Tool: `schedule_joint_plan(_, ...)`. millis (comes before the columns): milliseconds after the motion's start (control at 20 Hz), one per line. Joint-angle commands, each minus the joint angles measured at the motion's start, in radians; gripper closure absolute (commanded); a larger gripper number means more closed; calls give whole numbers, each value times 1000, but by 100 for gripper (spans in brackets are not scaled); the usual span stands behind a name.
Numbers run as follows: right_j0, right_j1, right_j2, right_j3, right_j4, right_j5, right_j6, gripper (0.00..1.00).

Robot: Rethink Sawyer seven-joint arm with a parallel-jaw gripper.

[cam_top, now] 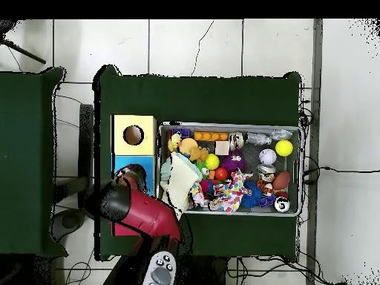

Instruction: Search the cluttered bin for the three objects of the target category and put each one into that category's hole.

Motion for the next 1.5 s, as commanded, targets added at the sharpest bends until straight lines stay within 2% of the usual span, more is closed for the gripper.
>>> schedule_joint_plan(50,46,-109,-144,84,-76,272,237,0)
schedule_joint_plan(200,75,-132,-173,72,-92,327,252,0)
schedule_joint_plan(450,70,-135,-213,12,-119,422,243,0)
schedule_joint_plan(700,40,-111,-205,6,-127,391,194,0)
schedule_joint_plan(900,-68,-111,-202,19,-200,349,25,0)
schedule_joint_plan(1100,-194,-132,-154,51,-281,284,-98,0)
schedule_joint_plan(1300,-328,-135,-63,104,-346,163,-160,0)
schedule_joint_plan(1500,-456,-121,29,148,-438,58,-166,0)
